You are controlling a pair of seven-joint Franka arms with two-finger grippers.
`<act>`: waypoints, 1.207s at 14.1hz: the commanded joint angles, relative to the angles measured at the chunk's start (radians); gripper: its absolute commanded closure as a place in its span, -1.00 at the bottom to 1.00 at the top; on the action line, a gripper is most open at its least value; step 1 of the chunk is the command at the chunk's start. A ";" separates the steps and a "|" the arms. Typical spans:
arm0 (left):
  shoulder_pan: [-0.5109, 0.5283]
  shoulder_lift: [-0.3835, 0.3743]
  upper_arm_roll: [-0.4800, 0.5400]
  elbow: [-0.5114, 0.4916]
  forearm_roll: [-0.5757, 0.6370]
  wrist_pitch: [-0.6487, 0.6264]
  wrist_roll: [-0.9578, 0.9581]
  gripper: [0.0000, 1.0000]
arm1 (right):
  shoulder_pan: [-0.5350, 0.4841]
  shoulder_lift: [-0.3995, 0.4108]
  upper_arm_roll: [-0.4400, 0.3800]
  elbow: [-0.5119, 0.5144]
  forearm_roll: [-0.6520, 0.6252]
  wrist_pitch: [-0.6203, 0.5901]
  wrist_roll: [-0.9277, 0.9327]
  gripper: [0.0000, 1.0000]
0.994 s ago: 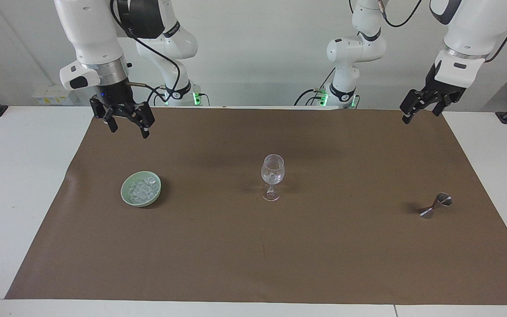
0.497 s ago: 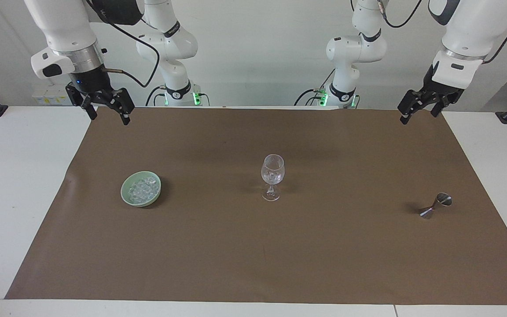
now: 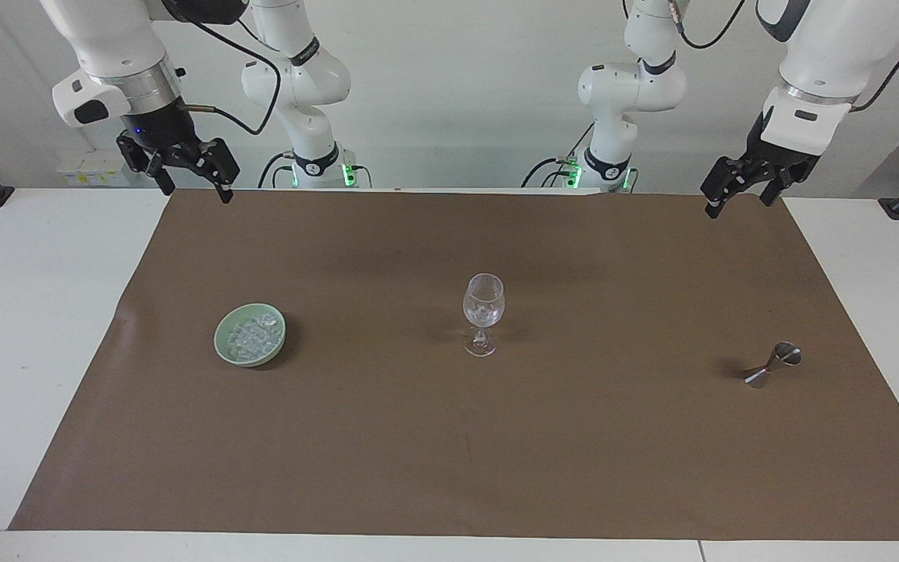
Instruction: Pour wine and add ice with both arms
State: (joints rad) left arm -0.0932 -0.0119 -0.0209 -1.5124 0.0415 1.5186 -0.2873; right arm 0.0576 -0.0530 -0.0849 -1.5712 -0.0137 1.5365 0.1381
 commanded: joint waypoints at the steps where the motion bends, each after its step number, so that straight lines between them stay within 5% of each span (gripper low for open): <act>1: 0.035 0.010 -0.027 0.026 -0.015 -0.031 0.007 -1.00 | -0.010 -0.024 -0.009 -0.015 0.012 -0.012 -0.061 -1.00; 6: 0.104 -0.002 -0.116 0.026 -0.015 -0.041 0.000 -1.00 | -0.008 -0.024 0.001 0.020 -0.002 -0.078 -0.063 -1.00; 17: 0.086 -0.054 -0.125 -0.003 -0.017 -0.057 0.004 -1.00 | -0.007 -0.039 0.005 -0.013 -0.002 -0.045 -0.069 -1.00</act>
State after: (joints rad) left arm -0.0129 -0.0523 -0.1432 -1.5037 0.0377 1.4832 -0.2881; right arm 0.0585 -0.0710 -0.0881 -1.5610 -0.0156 1.4775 0.1031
